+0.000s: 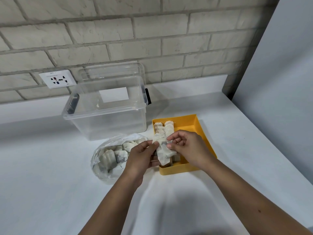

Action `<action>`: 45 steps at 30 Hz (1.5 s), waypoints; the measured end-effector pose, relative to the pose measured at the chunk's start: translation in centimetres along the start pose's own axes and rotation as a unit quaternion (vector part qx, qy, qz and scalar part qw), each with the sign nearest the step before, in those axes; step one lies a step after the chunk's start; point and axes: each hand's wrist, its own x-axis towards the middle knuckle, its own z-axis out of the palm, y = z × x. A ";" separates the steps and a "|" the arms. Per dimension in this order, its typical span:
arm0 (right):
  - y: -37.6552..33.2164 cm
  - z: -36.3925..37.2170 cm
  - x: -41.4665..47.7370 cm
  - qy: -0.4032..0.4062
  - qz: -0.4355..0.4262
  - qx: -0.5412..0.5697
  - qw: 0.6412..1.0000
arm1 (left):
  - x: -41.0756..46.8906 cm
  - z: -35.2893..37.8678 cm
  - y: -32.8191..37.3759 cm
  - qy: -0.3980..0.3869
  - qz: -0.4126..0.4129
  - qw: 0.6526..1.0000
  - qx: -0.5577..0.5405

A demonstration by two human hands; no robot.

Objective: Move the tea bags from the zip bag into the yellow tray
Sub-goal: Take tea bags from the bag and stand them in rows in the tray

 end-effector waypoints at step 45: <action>0.2 -0.5 2.0 0.043 -0.033 -0.005 0.999 | 0.5 -0.6 1.0 0.044 0.023 0.999 0.020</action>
